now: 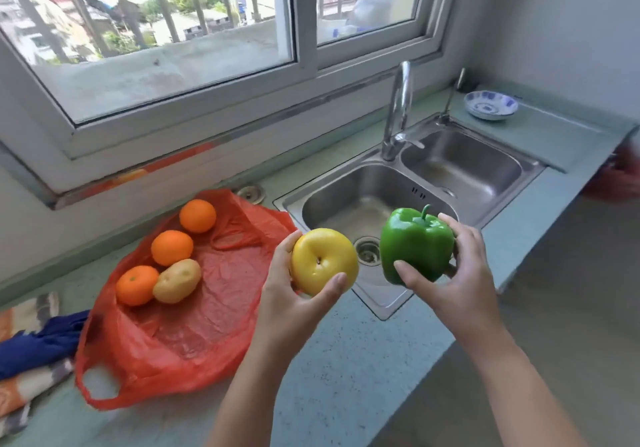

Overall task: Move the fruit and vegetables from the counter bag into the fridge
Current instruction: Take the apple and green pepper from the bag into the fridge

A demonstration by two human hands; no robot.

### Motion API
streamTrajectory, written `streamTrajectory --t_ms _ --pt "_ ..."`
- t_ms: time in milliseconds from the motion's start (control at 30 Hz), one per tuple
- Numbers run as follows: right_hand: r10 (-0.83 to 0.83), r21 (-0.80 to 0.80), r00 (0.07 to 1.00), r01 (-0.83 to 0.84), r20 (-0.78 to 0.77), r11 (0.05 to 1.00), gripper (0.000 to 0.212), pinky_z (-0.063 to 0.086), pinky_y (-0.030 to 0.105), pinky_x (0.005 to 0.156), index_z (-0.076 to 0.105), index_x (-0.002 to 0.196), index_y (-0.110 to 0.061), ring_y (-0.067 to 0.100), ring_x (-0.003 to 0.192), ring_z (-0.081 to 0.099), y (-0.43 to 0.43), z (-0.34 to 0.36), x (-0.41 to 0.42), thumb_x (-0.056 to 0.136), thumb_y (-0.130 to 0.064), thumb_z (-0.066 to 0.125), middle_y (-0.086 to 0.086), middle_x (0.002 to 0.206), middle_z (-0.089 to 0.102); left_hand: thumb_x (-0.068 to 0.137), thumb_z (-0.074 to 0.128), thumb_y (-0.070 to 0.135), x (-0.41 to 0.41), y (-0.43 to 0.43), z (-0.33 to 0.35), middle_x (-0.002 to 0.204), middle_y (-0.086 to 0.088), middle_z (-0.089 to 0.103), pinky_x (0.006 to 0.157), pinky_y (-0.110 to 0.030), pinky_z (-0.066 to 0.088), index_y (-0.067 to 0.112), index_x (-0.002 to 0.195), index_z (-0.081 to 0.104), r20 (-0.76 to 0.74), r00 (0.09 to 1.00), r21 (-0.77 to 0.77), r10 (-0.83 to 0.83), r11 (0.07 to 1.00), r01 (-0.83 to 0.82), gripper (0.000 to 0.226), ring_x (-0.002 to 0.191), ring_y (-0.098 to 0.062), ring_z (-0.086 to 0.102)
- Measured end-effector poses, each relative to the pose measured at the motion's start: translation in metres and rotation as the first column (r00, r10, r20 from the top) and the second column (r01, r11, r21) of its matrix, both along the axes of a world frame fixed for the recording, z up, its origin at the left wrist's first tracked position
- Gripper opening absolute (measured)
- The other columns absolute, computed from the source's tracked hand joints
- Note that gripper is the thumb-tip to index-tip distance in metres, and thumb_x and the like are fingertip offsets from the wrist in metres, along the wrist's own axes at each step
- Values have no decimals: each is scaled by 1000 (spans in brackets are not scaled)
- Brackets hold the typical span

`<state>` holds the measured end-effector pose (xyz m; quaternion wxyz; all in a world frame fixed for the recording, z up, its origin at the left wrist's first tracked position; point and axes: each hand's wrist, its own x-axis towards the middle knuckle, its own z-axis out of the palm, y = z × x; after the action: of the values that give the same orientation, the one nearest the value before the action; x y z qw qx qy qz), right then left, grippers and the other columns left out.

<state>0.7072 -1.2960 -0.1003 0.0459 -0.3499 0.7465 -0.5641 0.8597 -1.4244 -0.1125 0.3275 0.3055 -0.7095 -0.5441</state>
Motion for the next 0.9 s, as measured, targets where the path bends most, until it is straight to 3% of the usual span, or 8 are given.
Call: streamTrajectory --t_ms 167,267,367,467,533,600,767,900 --pt "-230 -66 971 226 -59 972 90 42 5 80 43 129 -15 -4 103 47 61 4 -19 52 -54 67 -17 110 40 52 69 57 -45 35 7 114 15 52 81 -22 49 45 118 41 15 986 -49 -167 985 168 73 94 -4 58" --pt "-373 -111 921 361 -111 926 86 40 6 85 43 128 -10 5 106 46 114 9 -40 56 -51 68 -4 115 41 51 67 59 -84 71 14 112 18 50 78 -14 46 42 122 41 20 963 -90 -270 958 271 77 91 1 56" --pt "-479 -144 869 461 -127 875 84 38 7 86 43 127 -7 3 105 47 171 13 -59 58 -48 67 1 115 41 51 67 57 -123 120 20 109 17 53 76 -14 47 40 120 44 1 922 -79 -387 919 386 74 89 2 57" --pt "-577 -193 807 551 -126 812 80 39 7 85 42 125 -12 -7 105 45 242 17 -78 57 -47 68 -9 111 42 50 67 53 -165 185 29 101 15 57 67 -10 47 38 109 48 -63 854 3 -517 855 518 63 81 7 59" --pt "-648 -220 752 616 -121 756 79 40 8 84 41 124 -16 -1 105 47 293 20 -92 57 -47 68 -9 111 43 48 68 53 -193 229 34 102 9 59 67 -11 47 34 111 49 -79 802 31 -592 802 596 68 79 8 59" --pt "-715 -228 688 682 -123 695 81 42 9 83 43 126 -14 5 104 49 345 24 -104 57 -48 68 -4 111 43 48 67 55 -221 272 39 103 8 59 66 -11 47 34 115 48 -60 755 14 -652 756 654 74 79 7 59" --pt "-806 -240 575 770 -140 591 82 42 7 81 44 126 -10 -7 103 47 466 31 -124 57 -49 68 -16 112 39 52 69 52 -277 389 53 106 13 58 66 -7 44 35 115 47 -81 616 -26 -784 619 785 69 85 10 58" --pt "-869 -255 481 831 -118 495 79 42 6 78 43 124 -13 -7 105 46 553 31 -124 57 -47 68 -15 114 39 52 69 52 -306 485 53 104 13 59 67 -10 47 36 112 48 -84 477 -14 -875 479 878 66 85 8 59"
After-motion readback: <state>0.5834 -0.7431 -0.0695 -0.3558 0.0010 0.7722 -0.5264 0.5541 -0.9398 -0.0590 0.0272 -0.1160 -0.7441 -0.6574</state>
